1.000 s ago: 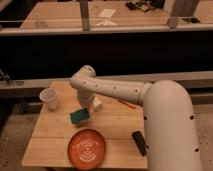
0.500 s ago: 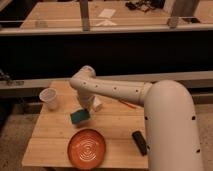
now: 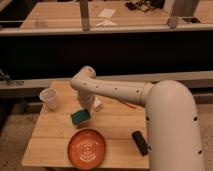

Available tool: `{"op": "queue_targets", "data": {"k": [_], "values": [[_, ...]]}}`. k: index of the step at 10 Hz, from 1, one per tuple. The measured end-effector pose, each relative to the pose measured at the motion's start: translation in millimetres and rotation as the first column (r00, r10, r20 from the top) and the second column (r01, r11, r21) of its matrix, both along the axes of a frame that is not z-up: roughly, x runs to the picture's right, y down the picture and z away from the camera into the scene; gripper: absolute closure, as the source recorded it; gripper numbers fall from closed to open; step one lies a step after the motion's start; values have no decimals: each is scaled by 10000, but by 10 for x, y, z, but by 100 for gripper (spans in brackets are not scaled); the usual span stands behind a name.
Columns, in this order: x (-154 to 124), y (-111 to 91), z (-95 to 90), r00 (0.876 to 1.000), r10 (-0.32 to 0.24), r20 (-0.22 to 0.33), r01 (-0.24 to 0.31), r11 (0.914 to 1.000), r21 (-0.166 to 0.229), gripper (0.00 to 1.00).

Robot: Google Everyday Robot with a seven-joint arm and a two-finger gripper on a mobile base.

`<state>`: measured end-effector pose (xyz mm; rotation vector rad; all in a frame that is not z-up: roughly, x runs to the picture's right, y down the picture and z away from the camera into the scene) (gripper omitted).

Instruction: Wipe the white sponge on the table

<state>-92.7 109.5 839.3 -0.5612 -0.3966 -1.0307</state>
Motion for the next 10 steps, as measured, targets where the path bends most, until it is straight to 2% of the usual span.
{"op": "queue_targets", "data": {"k": [10], "values": [[-7, 6, 7, 9996, -184, 214, 181, 9997, 137, 96]]}}
